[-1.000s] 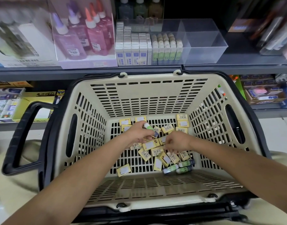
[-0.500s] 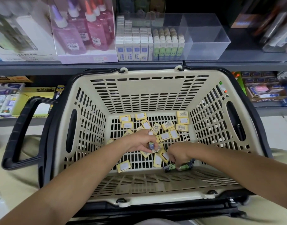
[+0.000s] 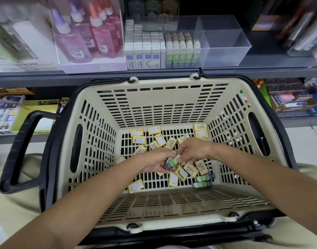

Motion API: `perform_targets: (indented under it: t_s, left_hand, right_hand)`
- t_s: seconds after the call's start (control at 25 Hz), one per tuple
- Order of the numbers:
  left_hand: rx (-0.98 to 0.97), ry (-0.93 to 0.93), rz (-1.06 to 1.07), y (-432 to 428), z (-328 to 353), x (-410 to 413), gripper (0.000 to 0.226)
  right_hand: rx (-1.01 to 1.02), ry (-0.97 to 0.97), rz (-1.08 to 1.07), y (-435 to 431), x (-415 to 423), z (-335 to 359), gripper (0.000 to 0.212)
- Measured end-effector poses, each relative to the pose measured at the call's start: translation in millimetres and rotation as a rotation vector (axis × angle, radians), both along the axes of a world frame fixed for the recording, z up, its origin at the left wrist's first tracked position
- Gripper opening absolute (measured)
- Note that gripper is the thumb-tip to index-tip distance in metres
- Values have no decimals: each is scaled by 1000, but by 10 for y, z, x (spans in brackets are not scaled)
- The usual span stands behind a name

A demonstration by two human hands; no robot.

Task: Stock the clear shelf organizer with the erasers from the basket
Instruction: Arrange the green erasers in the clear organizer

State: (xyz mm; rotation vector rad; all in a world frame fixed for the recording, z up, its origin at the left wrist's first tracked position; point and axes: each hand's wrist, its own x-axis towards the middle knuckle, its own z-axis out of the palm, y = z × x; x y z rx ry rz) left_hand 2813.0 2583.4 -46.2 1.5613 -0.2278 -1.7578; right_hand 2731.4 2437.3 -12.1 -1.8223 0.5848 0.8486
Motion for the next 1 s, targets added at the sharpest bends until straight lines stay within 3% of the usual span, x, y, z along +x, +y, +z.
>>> perform_targets:
  t_s: [0.12, 0.28, 0.48, 0.56, 0.6, 0.68, 0.8, 0.92, 1.0]
  left_hand:
    - [3, 25, 16, 2, 20, -5, 39]
    - [86, -9, 15, 48, -51, -11, 54]
    - [122, -34, -3, 57, -84, -15, 68]
    - [131, -50, -46, 61, -77, -7, 60]
    - [134, -42, -72, 59, -79, -2, 48]
    - [125, 6, -105, 55, -65, 1, 27]
    - [104, 21, -119, 36, -32, -12, 23]
    - [121, -23, -122, 47, -27, -35, 54]
    - [134, -50, -118, 65, -45, -35, 60]
  right_hand:
    - [-73, 68, -11, -88, 2, -34, 21]
    - [-413, 284, 379, -248, -179, -120, 24]
    - [-455, 344, 546, -214, -275, -184, 36]
    - [-506, 392, 625, -214, -282, -208, 27]
    - [-557, 433, 699, -208, -298, -214, 15]
    - [-607, 505, 790, -183, -335, -228, 14]
    - [-545, 529, 793, -90, -361, -250, 18]
    - [-547, 443, 760, -31, -353, -233, 28]
    - [-488, 441, 683, -26, -351, -223, 35]
